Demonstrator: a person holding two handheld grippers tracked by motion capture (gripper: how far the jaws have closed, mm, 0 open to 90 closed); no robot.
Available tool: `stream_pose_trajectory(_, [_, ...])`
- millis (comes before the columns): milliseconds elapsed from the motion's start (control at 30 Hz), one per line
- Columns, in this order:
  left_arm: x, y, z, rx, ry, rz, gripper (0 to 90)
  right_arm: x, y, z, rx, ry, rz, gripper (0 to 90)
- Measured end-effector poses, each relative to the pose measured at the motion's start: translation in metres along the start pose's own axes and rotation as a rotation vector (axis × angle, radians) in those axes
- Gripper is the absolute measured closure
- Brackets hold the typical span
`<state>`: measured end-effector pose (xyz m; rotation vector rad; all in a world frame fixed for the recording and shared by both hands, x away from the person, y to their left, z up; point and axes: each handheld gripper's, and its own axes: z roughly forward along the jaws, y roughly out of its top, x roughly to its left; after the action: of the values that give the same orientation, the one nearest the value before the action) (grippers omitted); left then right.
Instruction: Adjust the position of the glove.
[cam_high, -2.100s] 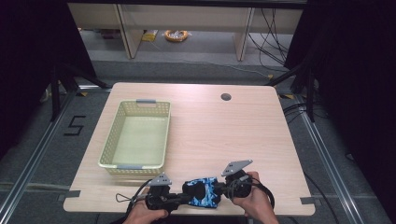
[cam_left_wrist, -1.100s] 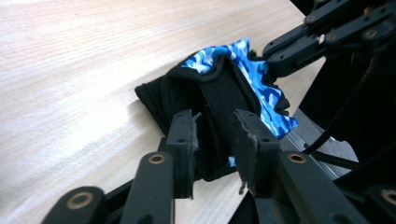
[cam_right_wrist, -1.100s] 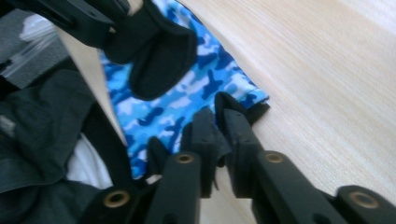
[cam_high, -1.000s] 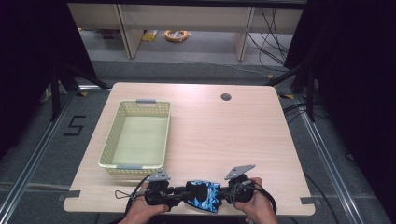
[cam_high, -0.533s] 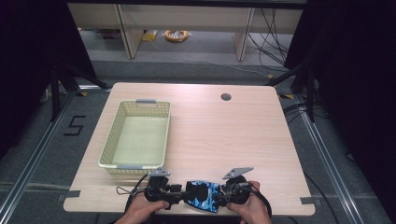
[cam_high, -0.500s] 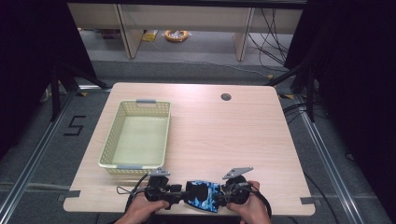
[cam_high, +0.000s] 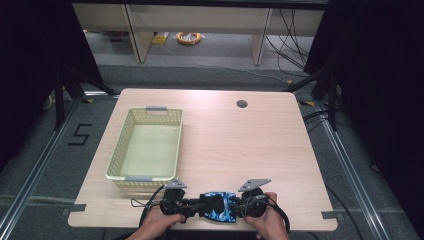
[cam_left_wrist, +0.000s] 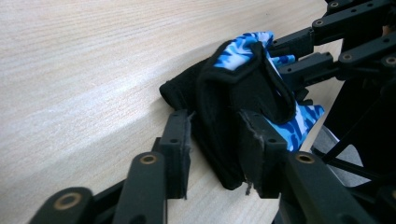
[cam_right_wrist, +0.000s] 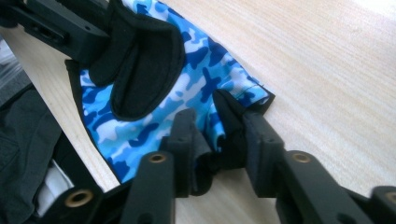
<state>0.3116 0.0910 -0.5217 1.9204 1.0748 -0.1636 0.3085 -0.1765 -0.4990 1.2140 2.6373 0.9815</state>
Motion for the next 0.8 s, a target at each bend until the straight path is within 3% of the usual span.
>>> stream_pose_trajectory(67, [0.0009, -0.0009, 0.001, -0.003, -0.002, -0.012, 71.5, -0.0026, 0.0006, 0.0006, 0.004, 0.025, -0.002, 75.5])
stream_pose_trajectory(267, [-0.0003, -0.0025, -0.0006, -0.032, -0.001, -0.026, 84.5, -0.0035, -0.0002, 0.0017, -0.01, 0.046, -0.002, 79.8])
stream_pose_trajectory(333, [-0.0022, -0.0021, -0.0002, -0.032, -0.001, -0.013, 85.3, -0.0038, -0.0009, 0.0025, -0.028, 0.053, 0.008, 80.3])
stream_pose_trajectory(467, [-0.0006, -0.0007, 0.0002, -0.036, -0.006, -0.024, 85.6, -0.0062, -0.0003, 0.0005, -0.022, 0.058, 0.006, 80.7])
stream_pose_trajectory(500, [-0.0009, -0.0004, 0.0001, -0.037, -0.007, -0.021, 85.6, -0.0069, -0.0005, 0.0023, -0.049, 0.053, 0.005, 80.8])
stream_pose_trajectory(533, [-0.0014, 0.0002, 0.0, -0.037, -0.012, -0.017, 85.7, -0.0075, 0.0004, 0.0005, -0.028, 0.048, -0.002, 80.9])
stream_pose_trajectory(800, [-0.0006, 0.0033, -0.0015, -0.047, -0.011, -0.008, 85.4, -0.0083, 0.0012, 0.0004, -0.04, 0.043, -0.004, 81.0])
